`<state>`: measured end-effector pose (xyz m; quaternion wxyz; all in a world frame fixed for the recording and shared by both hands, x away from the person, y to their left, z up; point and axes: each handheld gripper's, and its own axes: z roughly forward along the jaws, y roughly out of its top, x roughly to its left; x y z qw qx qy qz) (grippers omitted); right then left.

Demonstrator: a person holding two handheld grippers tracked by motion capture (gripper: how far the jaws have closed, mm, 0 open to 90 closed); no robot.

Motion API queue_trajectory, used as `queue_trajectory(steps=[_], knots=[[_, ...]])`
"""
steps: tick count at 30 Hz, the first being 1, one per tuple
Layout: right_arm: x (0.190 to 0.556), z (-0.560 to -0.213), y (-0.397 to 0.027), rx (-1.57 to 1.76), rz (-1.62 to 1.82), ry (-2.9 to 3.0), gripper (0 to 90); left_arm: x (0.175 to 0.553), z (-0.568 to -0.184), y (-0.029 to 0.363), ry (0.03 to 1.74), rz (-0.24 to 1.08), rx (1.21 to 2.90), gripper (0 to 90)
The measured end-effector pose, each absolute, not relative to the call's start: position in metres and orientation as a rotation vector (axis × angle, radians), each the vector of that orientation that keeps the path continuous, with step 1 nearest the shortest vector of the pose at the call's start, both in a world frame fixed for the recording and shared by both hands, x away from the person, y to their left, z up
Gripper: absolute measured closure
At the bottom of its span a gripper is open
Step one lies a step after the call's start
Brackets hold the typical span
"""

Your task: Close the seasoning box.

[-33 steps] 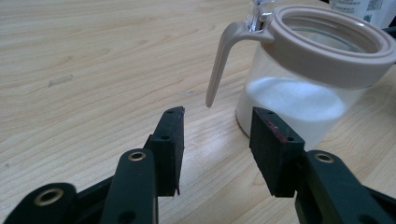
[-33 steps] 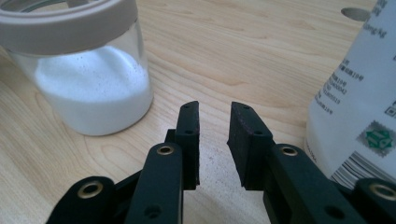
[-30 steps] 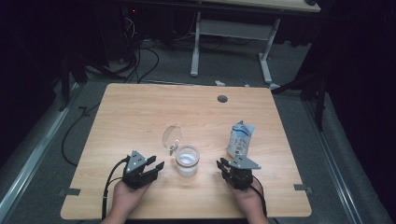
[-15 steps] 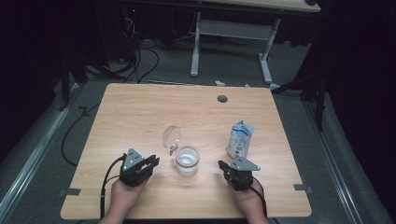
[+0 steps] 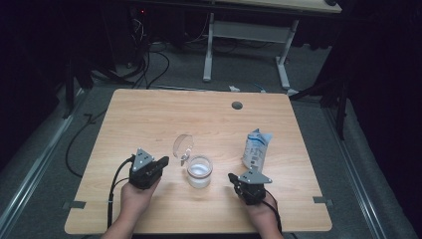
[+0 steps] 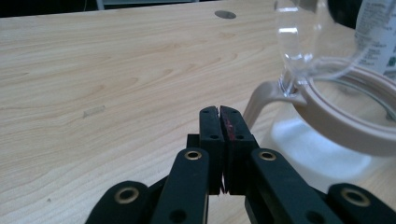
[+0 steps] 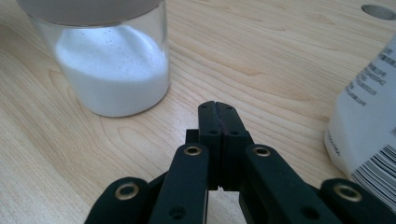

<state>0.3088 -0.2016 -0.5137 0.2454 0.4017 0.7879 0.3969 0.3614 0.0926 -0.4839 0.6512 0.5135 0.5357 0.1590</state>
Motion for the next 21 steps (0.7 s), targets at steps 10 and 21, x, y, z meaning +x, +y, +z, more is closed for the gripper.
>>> queue_trajectory(steps=[10, 21], knots=[[0.309, -0.512, -0.184, 1.031, 1.107, 2.191, 90.0, 0.370, -0.466, 0.082, 1.200, 0.357, 1.122, 89.2], [0.309, -0.511, -0.168, 0.975, 1.136, 2.220, 90.0, 0.372, -0.458, 0.073, 1.197, 0.318, 1.096, 89.8]])
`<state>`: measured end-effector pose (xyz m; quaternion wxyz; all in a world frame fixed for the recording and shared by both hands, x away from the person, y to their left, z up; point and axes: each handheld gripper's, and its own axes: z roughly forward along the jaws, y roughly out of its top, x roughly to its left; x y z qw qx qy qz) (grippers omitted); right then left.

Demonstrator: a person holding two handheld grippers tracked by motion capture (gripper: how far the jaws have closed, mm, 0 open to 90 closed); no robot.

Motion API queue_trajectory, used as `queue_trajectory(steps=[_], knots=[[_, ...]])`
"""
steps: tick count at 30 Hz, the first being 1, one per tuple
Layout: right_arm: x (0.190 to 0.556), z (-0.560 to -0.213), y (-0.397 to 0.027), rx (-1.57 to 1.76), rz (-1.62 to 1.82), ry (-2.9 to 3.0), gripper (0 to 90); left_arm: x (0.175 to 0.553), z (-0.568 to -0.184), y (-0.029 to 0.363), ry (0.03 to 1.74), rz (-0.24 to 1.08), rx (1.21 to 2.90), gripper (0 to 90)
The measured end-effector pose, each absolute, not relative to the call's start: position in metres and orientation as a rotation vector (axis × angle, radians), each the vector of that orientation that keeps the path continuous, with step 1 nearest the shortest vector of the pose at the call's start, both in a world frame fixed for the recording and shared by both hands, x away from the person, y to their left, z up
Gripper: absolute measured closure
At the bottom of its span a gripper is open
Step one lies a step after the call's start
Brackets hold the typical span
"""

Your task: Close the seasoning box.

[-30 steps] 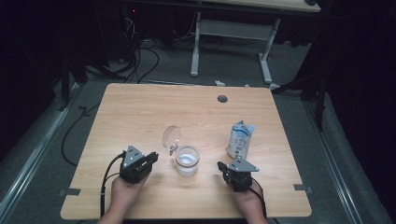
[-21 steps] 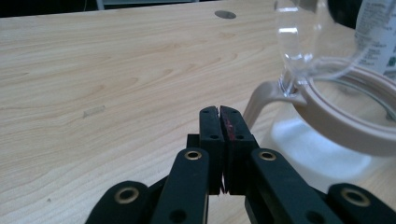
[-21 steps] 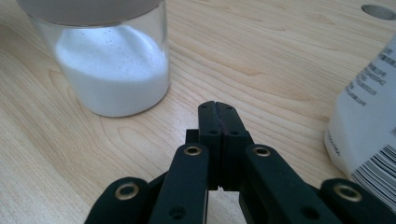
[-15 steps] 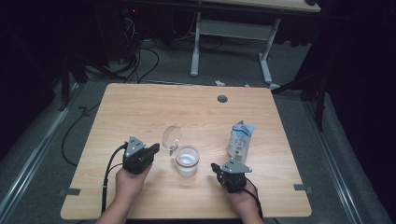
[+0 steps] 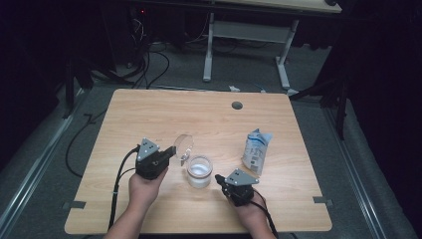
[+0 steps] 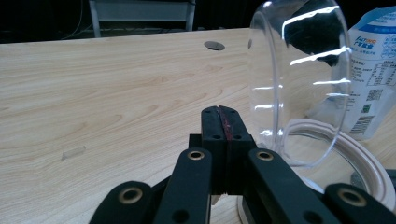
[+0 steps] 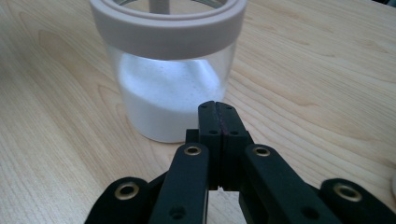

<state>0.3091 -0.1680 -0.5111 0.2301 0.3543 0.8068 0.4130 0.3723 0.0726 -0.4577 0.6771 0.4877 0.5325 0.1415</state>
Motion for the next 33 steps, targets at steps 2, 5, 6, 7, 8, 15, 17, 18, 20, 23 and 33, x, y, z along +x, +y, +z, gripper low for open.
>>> queue_trajectory(steps=[2, 5, 6, 7, 8, 15, 17, 18, 20, 23, 33], knots=[[0.309, -0.512, -0.165, 0.963, 1.134, 2.225, 90.0, 0.371, -0.458, 0.071, 1.193, 0.313, 1.097, 89.7], [0.309, -0.513, -0.163, 0.957, 1.126, 2.231, 90.0, 0.369, -0.458, 0.068, 1.185, 0.306, 1.092, 89.8], [0.309, -0.514, -0.163, 0.952, 1.125, 2.233, 90.0, 0.368, -0.458, 0.067, 1.184, 0.304, 1.093, 89.8], [0.308, -0.514, -0.163, 0.948, 1.124, 2.233, 90.0, 0.367, -0.458, 0.066, 1.182, 0.302, 1.095, 89.8], [0.308, -0.514, -0.162, 0.949, 1.121, 2.235, 90.0, 0.366, -0.458, 0.065, 1.178, 0.300, 1.100, 89.8], [0.309, -0.515, -0.165, 0.962, 1.112, 2.228, 89.9, 0.356, -0.460, 0.057, 1.150, 0.290, 1.126, 89.6], [0.309, -0.516, -0.166, 0.966, 1.106, 2.231, 89.8, 0.354, -0.461, 0.056, 1.147, 0.292, 1.131, 89.3], [0.308, -0.516, -0.167, 0.963, 1.106, 2.228, 89.8, 0.353, -0.461, 0.056, 1.147, 0.293, 1.135, 89.3], [0.308, -0.517, -0.169, 0.968, 1.098, 2.228, 89.8, 0.352, -0.462, 0.057, 1.145, 0.298, 1.140, 89.1], [0.308, -0.517, -0.172, 0.981, 1.100, 2.227, 89.8, 0.350, -0.464, 0.060, 1.143, 0.311, 1.149, 88.4], [0.311, -0.514, -0.175, 0.994, 1.124, 2.194, 89.6, 0.337, -0.489, 0.112, 1.161, 0.432, 1.232, 64.2]])
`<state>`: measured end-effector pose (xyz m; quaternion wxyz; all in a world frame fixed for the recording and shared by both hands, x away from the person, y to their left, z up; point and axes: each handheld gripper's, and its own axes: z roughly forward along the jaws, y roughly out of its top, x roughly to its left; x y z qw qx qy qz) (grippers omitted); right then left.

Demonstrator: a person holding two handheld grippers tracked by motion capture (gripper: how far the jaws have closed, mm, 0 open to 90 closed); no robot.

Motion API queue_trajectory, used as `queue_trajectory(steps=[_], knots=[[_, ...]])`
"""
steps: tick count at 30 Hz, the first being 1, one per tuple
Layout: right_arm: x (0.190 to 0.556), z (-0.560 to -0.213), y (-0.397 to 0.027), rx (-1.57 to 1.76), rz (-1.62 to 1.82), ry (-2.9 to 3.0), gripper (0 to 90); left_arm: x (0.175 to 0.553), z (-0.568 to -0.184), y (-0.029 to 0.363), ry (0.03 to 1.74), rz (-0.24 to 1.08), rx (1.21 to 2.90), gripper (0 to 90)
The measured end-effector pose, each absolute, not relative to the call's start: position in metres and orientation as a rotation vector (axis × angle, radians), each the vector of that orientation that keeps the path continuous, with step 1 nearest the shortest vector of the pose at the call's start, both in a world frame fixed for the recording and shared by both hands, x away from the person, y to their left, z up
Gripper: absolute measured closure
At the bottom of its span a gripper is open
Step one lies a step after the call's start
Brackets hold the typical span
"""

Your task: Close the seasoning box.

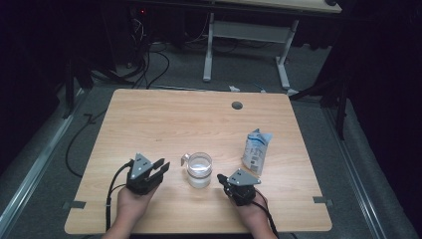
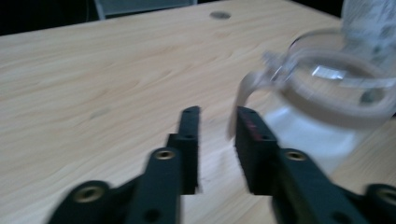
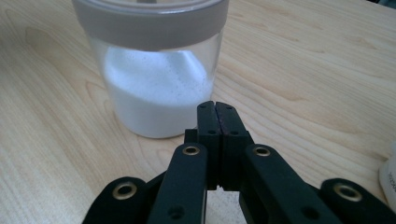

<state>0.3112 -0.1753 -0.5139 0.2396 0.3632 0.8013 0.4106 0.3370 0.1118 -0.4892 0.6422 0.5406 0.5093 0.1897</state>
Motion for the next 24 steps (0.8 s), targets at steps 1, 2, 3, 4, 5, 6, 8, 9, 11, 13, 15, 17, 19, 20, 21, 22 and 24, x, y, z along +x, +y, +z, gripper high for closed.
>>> queue_trajectory(steps=[1, 2, 3, 4, 5, 6, 8, 9, 11, 13, 15, 17, 19, 20, 21, 22, 24], knots=[[0.313, -0.513, -0.175, 1.002, 1.122, 2.193, 89.6, 0.336, -0.493, 0.121, 1.169, 0.454, 1.242, 59.0], [0.315, -0.513, -0.175, 1.002, 1.122, 2.187, 89.6, 0.334, -0.496, 0.130, 1.178, 0.474, 1.248, 55.1], [0.317, -0.511, -0.175, 1.004, 1.114, 2.183, 89.6, 0.333, -0.498, 0.139, 1.195, 0.483, 1.248, 51.7], [0.319, -0.509, -0.175, 1.008, 1.110, 2.176, 89.6, 0.332, -0.501, 0.146, 1.209, 0.492, 1.247, 49.2], [0.321, -0.507, -0.175, 1.007, 1.110, 2.166, 89.4, 0.330, -0.504, 0.153, 1.223, 0.498, 1.242, 46.7], [0.323, -0.505, -0.174, 1.016, 1.107, 2.158, 89.4, 0.328, -0.509, 0.161, 1.231, 0.518, 1.246, 45.3], [0.329, -0.502, -0.173, 1.027, 1.101, 2.151, 89.4, 0.322, -0.516, 0.171, 1.238, 0.545, 1.233, 44.4], [0.331, -0.501, -0.172, 1.034, 1.099, 2.146, 89.4, 0.319, -0.520, 0.176, 1.244, 0.545, 1.216, 44.4], [0.336, -0.498, -0.169, 1.036, 1.086, 2.137, 89.3, 0.315, -0.525, 0.185, 1.266, 0.506, 1.198, 45.0], [0.338, -0.497, -0.166, 1.025, 1.082, 2.127, 89.3, 0.316, -0.523, 0.191, 1.263, 0.511, 1.204, 44.9], [0.340, -0.496, -0.165, 1.026, 1.085, 2.122, 89.3, 0.319, -0.520, 0.196, 1.269, 0.511, 1.173, 44.5], [0.341, -0.497, -0.163, 1.032, 1.083, 2.126, 89.3, 0.322, -0.519, 0.200, 1.293, 0.480, 1.138, 44.3], [0.341, -0.497, -0.161, 1.024, 1.085, 2.127, 89.3, 0.323, -0.521, 0.200, 1.296, 0.487, 1.154, 43.5], [0.340, -0.496, -0.160, 1.025, 1.088, 2.125, 89.2, 0.323, -0.522, 0.200, 1.300, 0.492, 1.157, 43.2], [0.340, -0.495, -0.160, 1.026, 1.098, 2.122, 89.3, 0.323, -0.522, 0.200, 1.302, 0.489, 1.158, 43.1], [0.340, -0.495, -0.159, 1.031, 1.105, 2.121, 89.3, 0.323, -0.522, 0.201, 1.304, 0.479, 1.146, 43.1], [0.340, -0.494, -0.158, 1.017, 1.110, 2.125, 89.3, 0.323, -0.522, 0.200, 1.303, 0.479, 1.148, 42.9]])
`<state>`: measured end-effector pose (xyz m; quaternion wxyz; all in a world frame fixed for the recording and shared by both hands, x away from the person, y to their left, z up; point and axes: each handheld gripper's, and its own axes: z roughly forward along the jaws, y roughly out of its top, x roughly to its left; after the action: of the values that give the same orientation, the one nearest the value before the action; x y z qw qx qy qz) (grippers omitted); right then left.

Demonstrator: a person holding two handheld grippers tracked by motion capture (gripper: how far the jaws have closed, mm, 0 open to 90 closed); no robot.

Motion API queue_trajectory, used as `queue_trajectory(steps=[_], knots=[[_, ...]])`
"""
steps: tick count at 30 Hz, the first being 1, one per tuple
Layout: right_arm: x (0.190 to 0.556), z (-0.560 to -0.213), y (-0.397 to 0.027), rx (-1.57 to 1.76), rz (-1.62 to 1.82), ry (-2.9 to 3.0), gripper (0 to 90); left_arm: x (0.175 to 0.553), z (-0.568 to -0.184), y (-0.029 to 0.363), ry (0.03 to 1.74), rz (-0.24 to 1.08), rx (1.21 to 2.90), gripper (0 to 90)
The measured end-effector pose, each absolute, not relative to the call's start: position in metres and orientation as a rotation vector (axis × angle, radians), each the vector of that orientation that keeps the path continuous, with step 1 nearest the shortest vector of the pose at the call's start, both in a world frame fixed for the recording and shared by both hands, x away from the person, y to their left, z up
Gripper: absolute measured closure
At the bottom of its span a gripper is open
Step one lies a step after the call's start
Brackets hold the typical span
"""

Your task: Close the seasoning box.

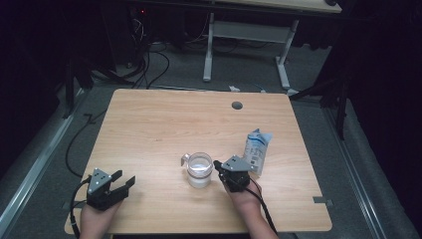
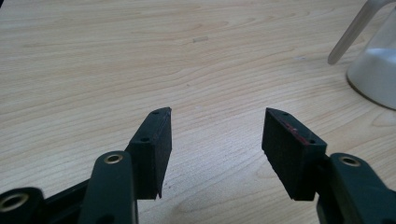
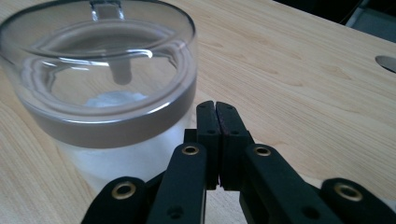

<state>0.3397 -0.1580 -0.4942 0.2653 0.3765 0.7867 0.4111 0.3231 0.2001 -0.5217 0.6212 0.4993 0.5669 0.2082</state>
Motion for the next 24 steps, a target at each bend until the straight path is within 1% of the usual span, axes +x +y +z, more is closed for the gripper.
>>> queue_trajectory(steps=[24], knots=[[0.316, -0.491, -0.150, 0.968, 1.169, 2.139, 89.9, 0.321, -0.523, 0.198, 1.300, 0.477, 1.161, 42.6]])
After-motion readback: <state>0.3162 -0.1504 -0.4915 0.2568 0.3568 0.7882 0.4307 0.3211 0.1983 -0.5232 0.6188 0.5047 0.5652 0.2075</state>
